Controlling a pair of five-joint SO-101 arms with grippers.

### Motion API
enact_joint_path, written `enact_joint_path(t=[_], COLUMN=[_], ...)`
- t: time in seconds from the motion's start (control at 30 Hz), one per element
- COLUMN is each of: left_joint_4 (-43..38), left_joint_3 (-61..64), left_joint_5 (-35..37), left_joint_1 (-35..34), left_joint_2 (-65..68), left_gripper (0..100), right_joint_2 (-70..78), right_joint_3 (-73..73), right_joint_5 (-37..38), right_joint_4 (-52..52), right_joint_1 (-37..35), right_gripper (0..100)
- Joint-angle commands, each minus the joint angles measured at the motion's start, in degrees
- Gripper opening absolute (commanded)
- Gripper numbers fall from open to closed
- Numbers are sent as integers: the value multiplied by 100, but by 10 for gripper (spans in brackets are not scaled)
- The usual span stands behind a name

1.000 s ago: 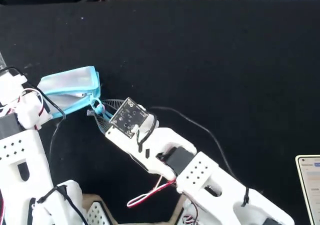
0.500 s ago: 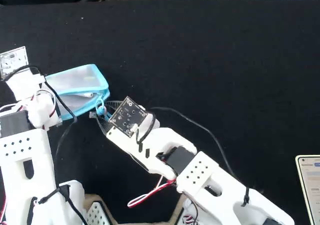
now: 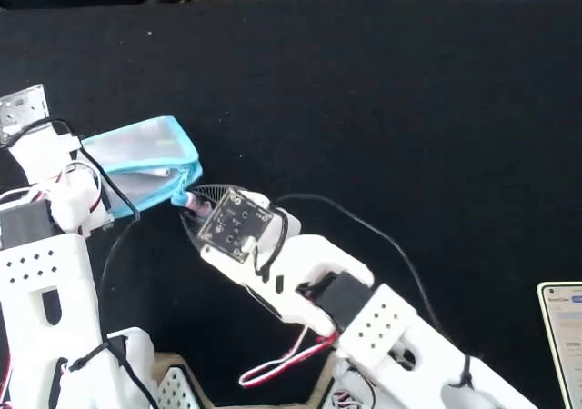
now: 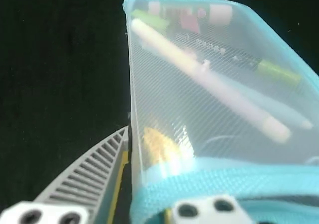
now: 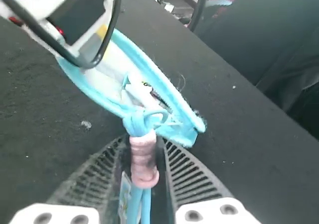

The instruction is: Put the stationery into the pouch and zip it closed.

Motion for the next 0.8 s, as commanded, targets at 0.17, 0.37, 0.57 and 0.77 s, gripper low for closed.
enact_joint_path(t=[0.17,0.37,0.57,0.77], left_joint_4=[527,519,114,0], left_joint_3=[-576,-444,163,444], left_joint_5=[-475,-475,-475,-475], left_joint_1=[119,119,119,119], left_joint_2=[9,-615,-1600,-2637], left_gripper=[195,195,195,195], right_joint_2=[-312,-312,-312,-312], right_joint_3=[312,585,444,-163], right_joint_5=[123,141,149,158], right_joint_4=[-914,-1363,-1371,-756], right_joint_1=[-114,-114,246,519], right_gripper=[10,10,10,10])
